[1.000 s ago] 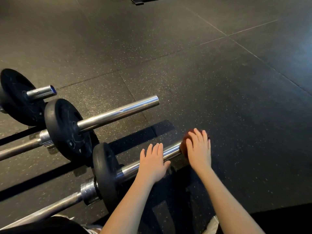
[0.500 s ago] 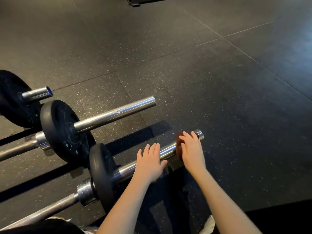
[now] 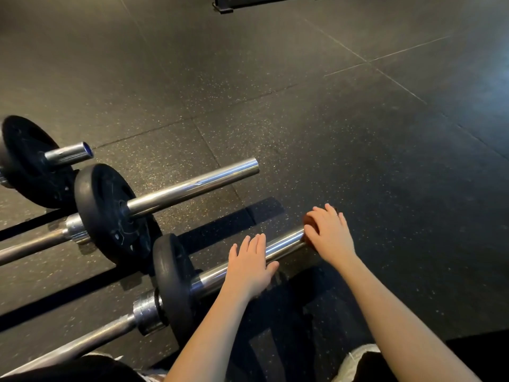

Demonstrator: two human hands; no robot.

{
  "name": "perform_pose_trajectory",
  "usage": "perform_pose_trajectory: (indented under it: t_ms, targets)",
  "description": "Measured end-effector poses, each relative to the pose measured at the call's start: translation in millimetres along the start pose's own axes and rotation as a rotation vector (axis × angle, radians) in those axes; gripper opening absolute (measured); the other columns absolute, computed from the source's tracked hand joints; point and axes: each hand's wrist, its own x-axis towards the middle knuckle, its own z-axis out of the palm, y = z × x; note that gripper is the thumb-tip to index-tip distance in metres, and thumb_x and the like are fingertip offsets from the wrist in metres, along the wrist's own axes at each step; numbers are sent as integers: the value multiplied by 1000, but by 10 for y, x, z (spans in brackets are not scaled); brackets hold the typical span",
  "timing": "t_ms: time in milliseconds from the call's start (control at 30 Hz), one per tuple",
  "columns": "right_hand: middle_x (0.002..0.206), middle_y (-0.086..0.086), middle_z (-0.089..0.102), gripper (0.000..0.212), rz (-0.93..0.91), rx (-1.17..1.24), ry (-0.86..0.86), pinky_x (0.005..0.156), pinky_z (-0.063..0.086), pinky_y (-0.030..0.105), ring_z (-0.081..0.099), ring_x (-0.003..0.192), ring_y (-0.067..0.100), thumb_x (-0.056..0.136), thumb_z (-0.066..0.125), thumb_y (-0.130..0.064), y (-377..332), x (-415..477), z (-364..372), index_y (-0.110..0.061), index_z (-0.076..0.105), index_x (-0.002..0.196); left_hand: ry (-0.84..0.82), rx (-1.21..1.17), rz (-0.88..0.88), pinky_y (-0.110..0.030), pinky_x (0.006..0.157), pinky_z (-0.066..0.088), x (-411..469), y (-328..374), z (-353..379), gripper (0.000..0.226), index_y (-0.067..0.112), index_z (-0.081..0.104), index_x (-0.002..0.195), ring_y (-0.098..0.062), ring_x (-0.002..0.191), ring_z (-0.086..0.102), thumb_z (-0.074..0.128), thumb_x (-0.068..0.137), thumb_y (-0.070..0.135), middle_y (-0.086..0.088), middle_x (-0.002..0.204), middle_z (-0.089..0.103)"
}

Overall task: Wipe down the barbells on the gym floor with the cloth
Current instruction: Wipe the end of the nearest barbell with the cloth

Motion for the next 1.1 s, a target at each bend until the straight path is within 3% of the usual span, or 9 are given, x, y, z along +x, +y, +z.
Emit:
perform_pose_trajectory:
  t_ms: [100,300,467,600,700,800,867,967,1100]
  targets:
    - [155,0,33,40,124,23,95,120,5,45,12,149,22,102,41,-29,-160,-41,106,-21,45,141,2,0,4,-45,121,2,-13,-19,14,70,19,4,154,-19,149,0,36,100,49,2,162,5]
    - [152,-2,38,39,-79,-46,29,122,10,43,19,148,18,101,44,-24,-89,-85,86,-21,46,140,4,-1,-13,-44,120,1,4,17,9,69,19,5,154,-18,149,0,36,100,49,2,162,6]
    - [156,4,32,42,166,-18,137,121,10,45,15,148,24,103,37,-28,-128,-39,133,-17,43,143,-8,6,-2,-44,120,0,-24,-13,8,69,19,4,155,-18,149,-2,34,100,49,2,162,4]
    - [161,-2,18,49,0,-67,141,118,2,37,4,150,18,102,38,-28,-254,-429,331,-22,29,150,21,15,-21,-44,119,1,-3,23,23,71,19,4,154,-19,149,-2,36,99,51,2,162,5]
    - [157,-2,31,43,-75,-86,86,121,6,39,14,149,17,102,40,-26,-9,-116,162,-22,39,145,2,22,-15,-45,120,0,16,13,7,71,19,3,154,-18,149,-2,34,100,50,2,162,4]
    - [154,2,36,40,89,-25,100,122,13,45,18,148,21,103,38,-28,27,75,87,-19,45,141,-15,21,0,-44,121,0,-3,-13,-5,69,19,2,155,-18,149,-4,32,101,49,2,162,2]
    - [158,3,28,43,210,-5,186,120,6,44,10,149,24,103,36,-29,-176,-59,245,-19,41,144,-16,23,6,-43,121,-1,-29,-7,2,68,19,1,155,-17,149,-4,31,101,48,3,162,2]
    - [161,-1,21,47,78,-43,174,117,0,39,4,150,22,103,33,-30,-403,-377,446,-21,33,149,-5,18,-3,-43,120,-1,-23,19,-2,67,19,3,154,-17,149,-4,33,101,47,2,162,2]
    - [154,-3,35,42,-82,-66,54,121,10,41,18,148,17,102,40,-30,-81,-99,144,-23,43,143,-37,11,11,-40,119,-4,-32,0,-53,64,19,2,154,-17,148,-5,31,103,44,2,162,1]
